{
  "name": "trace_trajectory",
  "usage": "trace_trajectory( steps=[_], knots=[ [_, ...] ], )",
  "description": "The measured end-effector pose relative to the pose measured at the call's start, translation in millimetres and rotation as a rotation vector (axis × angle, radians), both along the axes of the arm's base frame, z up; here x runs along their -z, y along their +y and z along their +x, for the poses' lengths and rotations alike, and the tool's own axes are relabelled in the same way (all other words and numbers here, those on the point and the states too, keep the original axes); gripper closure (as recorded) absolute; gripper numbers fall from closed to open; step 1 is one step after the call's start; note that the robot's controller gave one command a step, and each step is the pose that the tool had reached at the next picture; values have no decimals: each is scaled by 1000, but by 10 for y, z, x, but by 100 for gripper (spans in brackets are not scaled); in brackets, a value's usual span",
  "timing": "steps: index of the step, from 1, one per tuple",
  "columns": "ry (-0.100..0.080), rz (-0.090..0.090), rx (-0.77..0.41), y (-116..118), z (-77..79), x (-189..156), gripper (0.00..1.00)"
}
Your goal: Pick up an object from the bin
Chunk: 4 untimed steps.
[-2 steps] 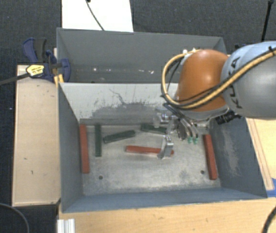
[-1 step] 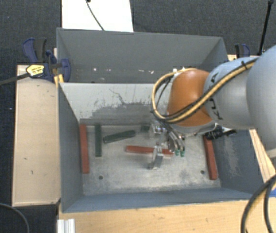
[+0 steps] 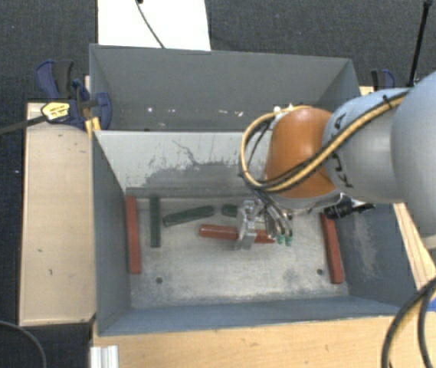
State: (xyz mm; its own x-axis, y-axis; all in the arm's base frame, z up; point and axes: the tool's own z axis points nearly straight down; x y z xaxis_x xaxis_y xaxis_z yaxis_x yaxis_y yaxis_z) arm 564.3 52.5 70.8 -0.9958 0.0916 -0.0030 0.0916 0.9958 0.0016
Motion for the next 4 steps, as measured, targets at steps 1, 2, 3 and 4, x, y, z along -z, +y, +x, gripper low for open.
trace_trajectory(
  steps=[1, 2, 3, 4],
  knots=[
    [-5, 0, -326, 458, -435, -934, 100],
    [-3, 0, -571, 1372, -10, -917, 100],
    [-6, -3, -1077, 1248, -275, -1277, 100],
    [-7, -5, -1425, 1439, -88, -1720, 100]
  ],
)
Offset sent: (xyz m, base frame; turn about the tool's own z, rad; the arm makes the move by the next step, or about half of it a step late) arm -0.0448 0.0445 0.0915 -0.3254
